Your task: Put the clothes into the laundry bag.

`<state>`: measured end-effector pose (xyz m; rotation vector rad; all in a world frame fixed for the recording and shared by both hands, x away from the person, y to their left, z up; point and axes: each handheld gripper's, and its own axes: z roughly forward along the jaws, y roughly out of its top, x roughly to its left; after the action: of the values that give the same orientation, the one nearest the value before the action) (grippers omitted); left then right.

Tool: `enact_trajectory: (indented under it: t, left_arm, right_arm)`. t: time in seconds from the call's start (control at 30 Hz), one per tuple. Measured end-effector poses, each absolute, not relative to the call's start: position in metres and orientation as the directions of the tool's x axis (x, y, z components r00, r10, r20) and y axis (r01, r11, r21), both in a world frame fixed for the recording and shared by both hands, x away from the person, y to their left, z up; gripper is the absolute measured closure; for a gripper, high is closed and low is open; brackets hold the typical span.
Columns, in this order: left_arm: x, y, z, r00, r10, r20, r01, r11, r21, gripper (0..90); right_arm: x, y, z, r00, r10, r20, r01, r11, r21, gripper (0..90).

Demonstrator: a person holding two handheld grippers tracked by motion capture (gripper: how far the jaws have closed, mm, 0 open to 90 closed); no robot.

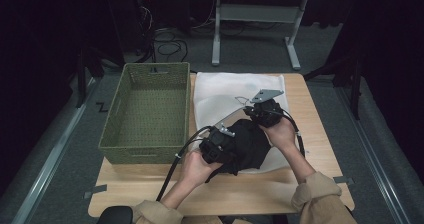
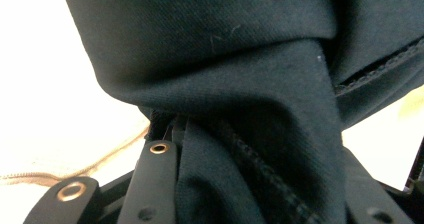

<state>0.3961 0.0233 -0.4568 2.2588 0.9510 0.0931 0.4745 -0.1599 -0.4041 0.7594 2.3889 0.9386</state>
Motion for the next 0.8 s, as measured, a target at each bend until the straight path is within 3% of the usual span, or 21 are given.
enact_trajectory:
  t: [0.8]
  left_arm:
    - [0.4058, 0.0203, -0.4621, 0.708, 0.687, -0.166, 0.617, -0.485, 0.62, 62.0]
  right_arm:
    - [0.4728, -0.1579, -0.4023, -0.747, 0.628, -0.218, 0.311, 0.62, 0.72, 87.0]
